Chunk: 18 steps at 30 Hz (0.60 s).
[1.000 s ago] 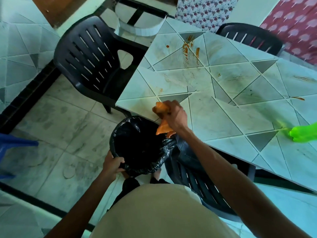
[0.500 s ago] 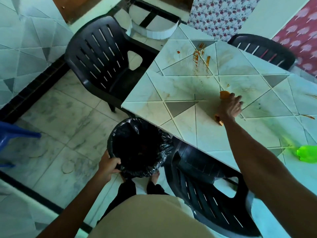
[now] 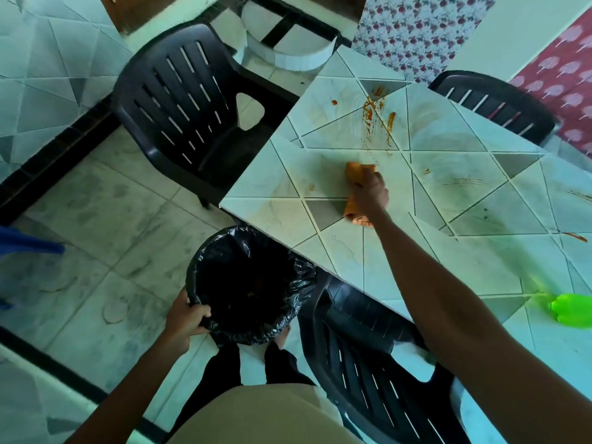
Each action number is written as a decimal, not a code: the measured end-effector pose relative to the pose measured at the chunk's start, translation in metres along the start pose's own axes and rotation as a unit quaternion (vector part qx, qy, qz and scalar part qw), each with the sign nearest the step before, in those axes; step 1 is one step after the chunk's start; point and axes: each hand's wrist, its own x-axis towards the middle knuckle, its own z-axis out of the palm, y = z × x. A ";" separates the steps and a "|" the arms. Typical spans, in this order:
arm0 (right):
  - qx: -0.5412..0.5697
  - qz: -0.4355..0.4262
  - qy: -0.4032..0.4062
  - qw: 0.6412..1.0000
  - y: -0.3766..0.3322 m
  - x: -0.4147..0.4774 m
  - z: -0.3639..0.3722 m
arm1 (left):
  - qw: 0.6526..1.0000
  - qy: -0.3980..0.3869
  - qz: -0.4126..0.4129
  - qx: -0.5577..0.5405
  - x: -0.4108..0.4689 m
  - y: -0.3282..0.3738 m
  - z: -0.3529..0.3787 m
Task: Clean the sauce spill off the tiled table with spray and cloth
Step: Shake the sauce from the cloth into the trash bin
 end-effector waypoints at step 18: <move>0.123 -0.174 -0.157 0.964 -0.088 -0.145 0.047 | 0.999 -0.021 -0.012 -0.030 0.009 0.003 -0.015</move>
